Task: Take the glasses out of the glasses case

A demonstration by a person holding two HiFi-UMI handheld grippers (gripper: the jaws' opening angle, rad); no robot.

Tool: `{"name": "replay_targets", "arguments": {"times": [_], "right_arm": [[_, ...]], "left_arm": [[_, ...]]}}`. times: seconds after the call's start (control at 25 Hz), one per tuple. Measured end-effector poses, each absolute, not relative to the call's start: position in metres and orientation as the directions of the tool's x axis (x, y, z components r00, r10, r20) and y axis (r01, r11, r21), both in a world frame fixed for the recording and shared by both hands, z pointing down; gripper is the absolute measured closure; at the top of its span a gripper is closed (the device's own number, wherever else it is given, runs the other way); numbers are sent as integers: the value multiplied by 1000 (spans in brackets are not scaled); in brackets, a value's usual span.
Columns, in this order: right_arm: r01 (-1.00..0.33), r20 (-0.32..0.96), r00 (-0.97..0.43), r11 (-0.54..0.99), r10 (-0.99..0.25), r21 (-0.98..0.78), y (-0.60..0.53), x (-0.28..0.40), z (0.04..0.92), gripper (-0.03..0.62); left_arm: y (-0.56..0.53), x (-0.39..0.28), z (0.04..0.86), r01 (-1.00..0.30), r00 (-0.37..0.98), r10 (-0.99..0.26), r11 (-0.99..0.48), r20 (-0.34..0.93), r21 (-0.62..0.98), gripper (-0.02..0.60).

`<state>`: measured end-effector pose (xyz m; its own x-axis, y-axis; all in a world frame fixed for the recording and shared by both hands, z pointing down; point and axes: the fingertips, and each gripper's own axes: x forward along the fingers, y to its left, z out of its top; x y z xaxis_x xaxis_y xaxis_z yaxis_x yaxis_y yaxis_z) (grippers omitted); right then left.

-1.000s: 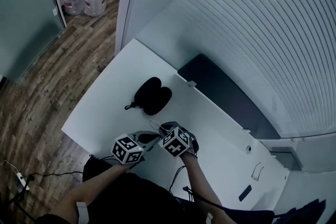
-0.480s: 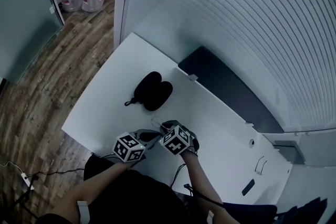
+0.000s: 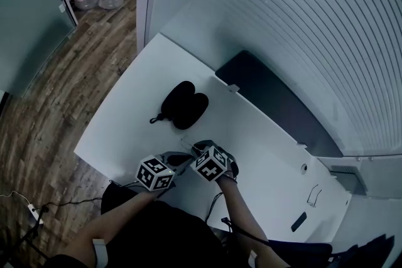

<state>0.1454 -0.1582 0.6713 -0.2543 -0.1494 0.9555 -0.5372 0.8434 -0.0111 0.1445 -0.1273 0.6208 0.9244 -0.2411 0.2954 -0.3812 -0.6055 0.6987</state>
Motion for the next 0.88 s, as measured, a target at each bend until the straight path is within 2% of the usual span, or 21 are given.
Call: {"name": "replay_targets", "arguments": {"times": [0.88], "right_arm": [[-555,951,-290,828,-105,-78,-155,143,689,554]], "left_arm": [[-127,143,637,-403,915,-223,-570,336,717,575]]}}
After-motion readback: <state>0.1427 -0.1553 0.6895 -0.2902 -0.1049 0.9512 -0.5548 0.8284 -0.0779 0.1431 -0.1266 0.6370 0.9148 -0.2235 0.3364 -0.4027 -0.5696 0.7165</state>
